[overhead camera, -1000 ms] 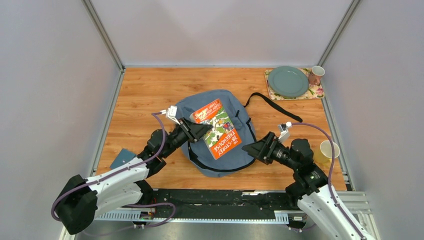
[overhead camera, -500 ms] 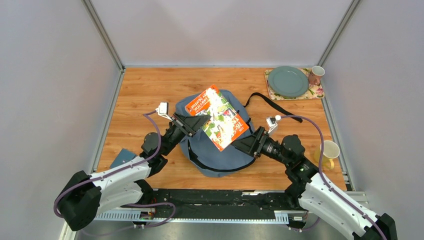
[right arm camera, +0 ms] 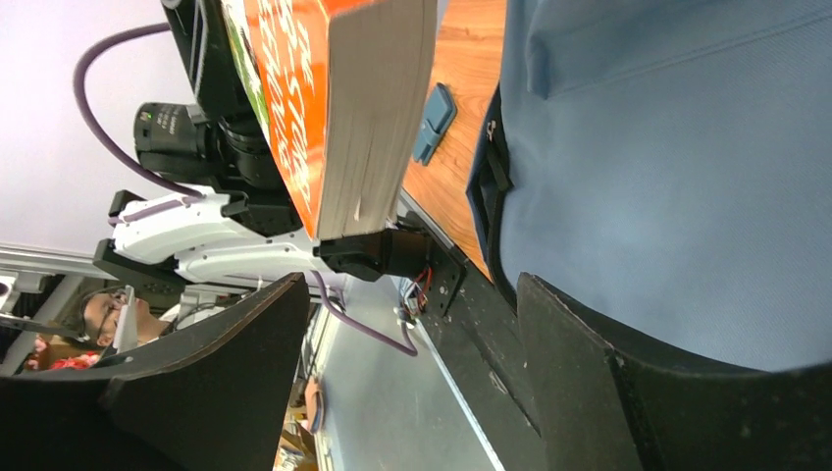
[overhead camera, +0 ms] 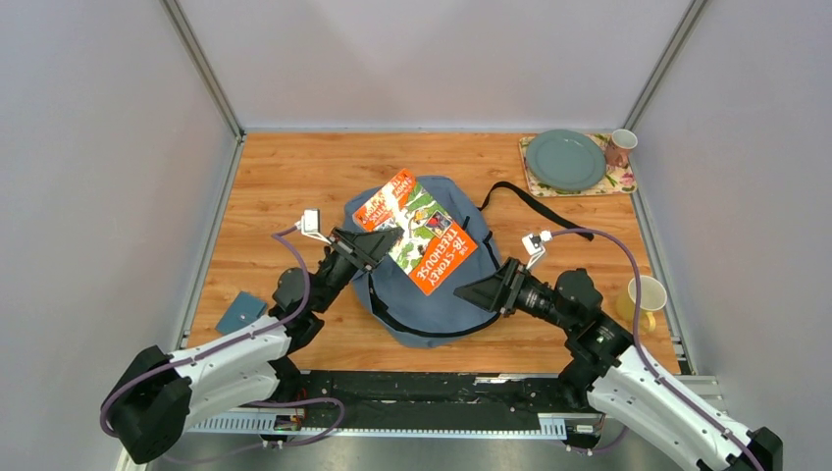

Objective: Pack the student bag
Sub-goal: Pick up the book from the center of the board.

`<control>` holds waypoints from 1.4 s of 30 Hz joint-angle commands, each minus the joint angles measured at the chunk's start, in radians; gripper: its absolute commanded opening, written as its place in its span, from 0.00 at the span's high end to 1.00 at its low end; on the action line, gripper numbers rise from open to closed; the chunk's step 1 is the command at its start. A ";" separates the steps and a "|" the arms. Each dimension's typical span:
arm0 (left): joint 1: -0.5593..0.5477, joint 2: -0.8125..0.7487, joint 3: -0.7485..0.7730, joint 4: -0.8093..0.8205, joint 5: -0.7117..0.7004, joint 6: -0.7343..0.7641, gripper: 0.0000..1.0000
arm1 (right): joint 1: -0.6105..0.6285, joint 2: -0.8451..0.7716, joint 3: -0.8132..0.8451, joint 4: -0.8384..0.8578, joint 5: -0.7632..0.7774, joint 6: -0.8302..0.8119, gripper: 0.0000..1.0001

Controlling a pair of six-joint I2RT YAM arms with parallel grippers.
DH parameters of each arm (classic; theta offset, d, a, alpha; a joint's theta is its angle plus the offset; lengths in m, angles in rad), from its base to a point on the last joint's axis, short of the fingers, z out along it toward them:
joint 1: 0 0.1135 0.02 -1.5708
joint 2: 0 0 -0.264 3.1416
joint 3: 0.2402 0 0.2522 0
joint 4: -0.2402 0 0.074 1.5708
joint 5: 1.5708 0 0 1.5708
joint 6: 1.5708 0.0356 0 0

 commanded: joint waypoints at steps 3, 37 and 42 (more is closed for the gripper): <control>-0.002 -0.050 0.014 0.091 -0.018 0.028 1.00 | 0.005 -0.055 -0.019 0.016 -0.042 -0.032 0.19; 0.000 0.120 0.008 0.234 0.085 -0.115 0.99 | 0.031 0.308 0.057 0.572 -0.002 0.109 0.81; 0.000 0.027 0.154 -0.304 0.180 0.143 0.35 | 0.031 0.197 0.046 0.345 0.100 0.051 1.00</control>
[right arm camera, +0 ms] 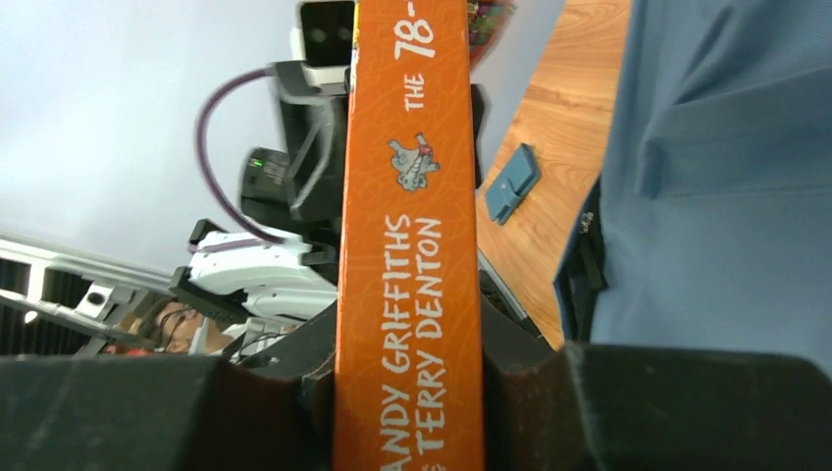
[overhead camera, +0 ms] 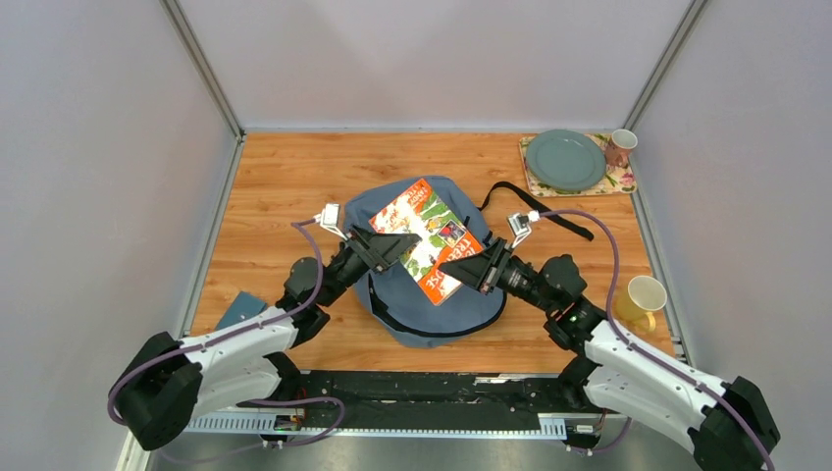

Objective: Pack the student bag
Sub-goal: Pick up the book from the center of the board.

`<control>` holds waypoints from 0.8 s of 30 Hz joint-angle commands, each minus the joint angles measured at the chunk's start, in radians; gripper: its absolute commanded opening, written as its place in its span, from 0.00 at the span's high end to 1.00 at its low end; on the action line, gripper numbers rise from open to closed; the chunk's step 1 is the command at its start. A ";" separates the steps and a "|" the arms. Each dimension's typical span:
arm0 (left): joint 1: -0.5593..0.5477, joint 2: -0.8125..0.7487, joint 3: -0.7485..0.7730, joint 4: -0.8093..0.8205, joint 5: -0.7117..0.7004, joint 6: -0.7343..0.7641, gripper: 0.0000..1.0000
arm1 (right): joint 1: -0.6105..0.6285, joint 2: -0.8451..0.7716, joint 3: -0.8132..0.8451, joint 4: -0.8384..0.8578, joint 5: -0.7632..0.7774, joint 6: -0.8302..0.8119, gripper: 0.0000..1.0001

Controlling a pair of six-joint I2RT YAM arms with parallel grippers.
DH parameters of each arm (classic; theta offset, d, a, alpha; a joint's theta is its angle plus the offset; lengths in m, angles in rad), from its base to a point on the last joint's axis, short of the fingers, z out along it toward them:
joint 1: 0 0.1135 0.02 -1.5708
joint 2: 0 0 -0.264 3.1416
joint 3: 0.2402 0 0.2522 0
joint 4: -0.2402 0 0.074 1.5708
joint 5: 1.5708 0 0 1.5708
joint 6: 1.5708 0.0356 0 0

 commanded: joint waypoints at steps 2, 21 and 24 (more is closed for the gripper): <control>-0.003 -0.089 0.256 -0.568 0.079 0.330 0.21 | 0.008 -0.157 0.008 -0.218 0.151 -0.072 1.00; -0.175 0.058 0.501 -1.255 0.051 1.042 0.09 | 0.008 -0.835 0.231 -1.309 0.900 -0.113 1.00; -0.240 0.124 0.564 -1.273 0.073 1.097 0.09 | 0.007 -0.802 0.271 -1.326 0.883 -0.152 1.00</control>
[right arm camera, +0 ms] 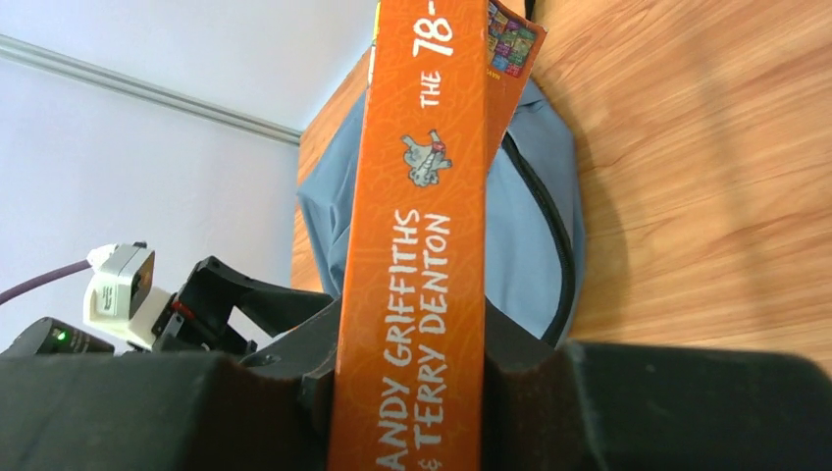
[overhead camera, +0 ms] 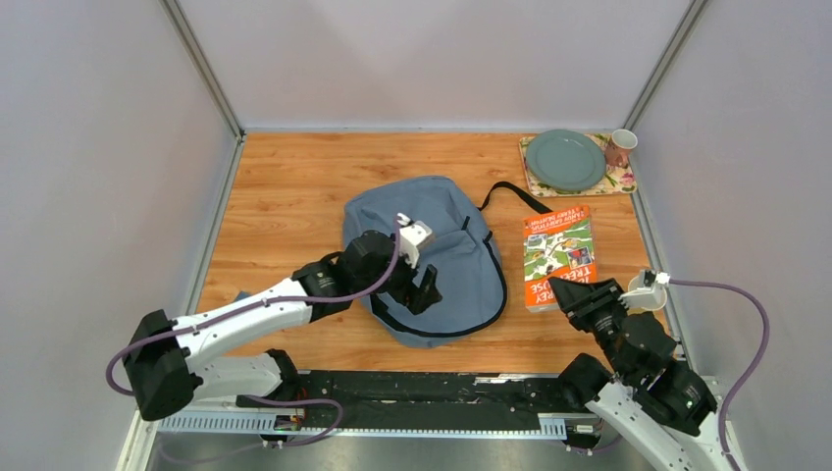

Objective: Pack the student bag
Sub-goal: Pick up the book from the center of the board, then place the book in the student bag.

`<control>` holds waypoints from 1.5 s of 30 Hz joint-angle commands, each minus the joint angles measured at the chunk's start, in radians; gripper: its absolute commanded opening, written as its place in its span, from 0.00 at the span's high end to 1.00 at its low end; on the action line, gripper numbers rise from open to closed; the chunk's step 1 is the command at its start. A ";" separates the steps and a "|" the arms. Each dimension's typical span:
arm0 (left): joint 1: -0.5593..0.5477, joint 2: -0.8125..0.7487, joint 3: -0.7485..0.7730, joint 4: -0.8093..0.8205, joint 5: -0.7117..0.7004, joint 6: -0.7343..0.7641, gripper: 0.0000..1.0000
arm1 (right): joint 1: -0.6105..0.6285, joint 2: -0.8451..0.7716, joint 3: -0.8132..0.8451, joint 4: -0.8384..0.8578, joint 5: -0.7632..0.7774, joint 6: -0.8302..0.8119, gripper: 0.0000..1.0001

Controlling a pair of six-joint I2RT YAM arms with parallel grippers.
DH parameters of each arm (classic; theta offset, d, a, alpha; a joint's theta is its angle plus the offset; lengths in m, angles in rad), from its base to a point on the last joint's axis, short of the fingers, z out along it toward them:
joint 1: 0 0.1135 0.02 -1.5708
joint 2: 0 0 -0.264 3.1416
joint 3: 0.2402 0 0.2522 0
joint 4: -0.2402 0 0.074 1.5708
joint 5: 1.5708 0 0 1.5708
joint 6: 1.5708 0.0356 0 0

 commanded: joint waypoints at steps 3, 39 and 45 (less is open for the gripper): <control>-0.110 0.105 0.140 -0.046 0.050 0.195 0.09 | 0.002 0.074 0.111 -0.014 0.058 -0.072 1.00; -0.296 0.539 0.484 -0.359 0.067 0.323 0.38 | 0.003 0.160 0.022 0.113 -0.024 0.028 1.00; -0.302 0.599 0.536 -0.394 0.083 0.327 0.50 | 0.003 0.108 0.021 0.055 0.008 0.046 1.00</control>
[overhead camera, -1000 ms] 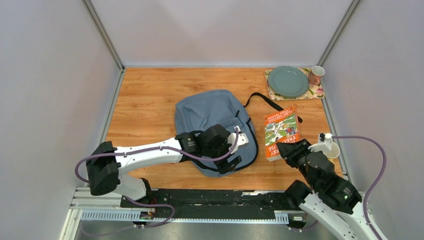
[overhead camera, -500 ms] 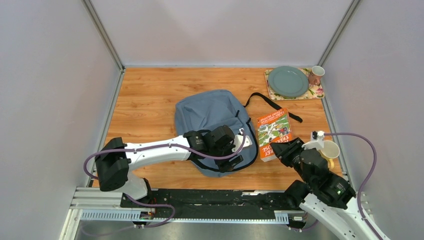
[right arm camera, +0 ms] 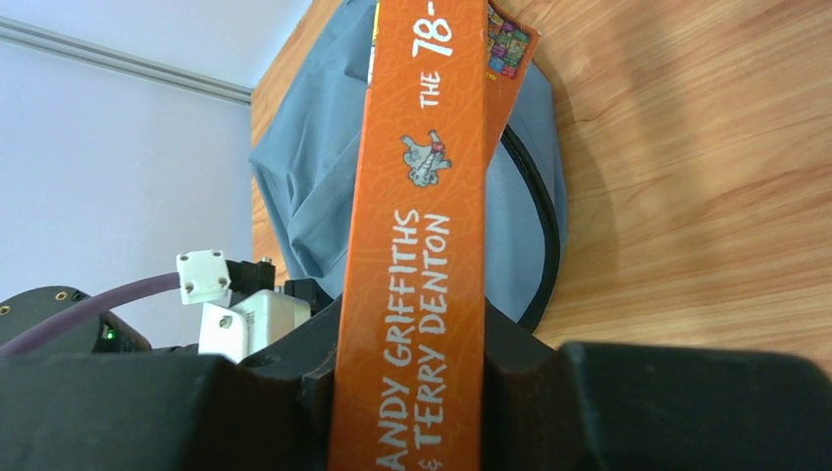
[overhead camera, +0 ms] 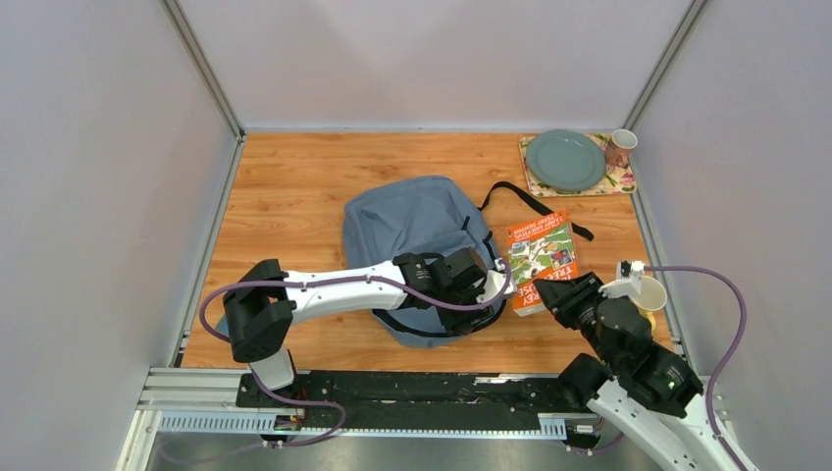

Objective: Pack the student bag
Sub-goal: Place the book in the student bag.

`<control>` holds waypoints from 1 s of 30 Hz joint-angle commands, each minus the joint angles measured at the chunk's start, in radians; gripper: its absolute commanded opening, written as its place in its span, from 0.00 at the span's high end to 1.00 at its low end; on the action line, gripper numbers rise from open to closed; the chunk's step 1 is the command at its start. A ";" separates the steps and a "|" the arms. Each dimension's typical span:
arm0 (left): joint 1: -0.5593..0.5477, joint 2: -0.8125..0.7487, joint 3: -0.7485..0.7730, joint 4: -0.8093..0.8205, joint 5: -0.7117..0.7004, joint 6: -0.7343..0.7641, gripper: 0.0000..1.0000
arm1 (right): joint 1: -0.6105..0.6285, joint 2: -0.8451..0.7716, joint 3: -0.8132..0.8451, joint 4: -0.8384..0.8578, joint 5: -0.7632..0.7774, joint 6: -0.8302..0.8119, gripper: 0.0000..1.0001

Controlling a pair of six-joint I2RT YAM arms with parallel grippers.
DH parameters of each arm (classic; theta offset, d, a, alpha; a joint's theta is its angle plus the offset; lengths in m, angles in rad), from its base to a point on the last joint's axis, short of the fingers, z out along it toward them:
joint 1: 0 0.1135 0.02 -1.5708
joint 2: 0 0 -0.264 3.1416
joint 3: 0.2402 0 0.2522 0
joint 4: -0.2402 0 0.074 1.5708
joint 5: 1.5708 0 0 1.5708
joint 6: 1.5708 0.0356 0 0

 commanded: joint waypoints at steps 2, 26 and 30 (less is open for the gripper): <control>-0.011 0.040 0.060 -0.047 0.017 0.012 0.53 | 0.001 -0.059 0.016 0.036 0.065 0.038 1.00; -0.014 0.043 0.060 -0.011 0.072 -0.025 0.67 | 0.003 -0.114 0.022 -0.037 0.116 0.065 1.00; -0.014 0.051 0.058 0.012 0.101 -0.047 0.63 | 0.003 -0.114 0.019 -0.037 0.116 0.067 1.00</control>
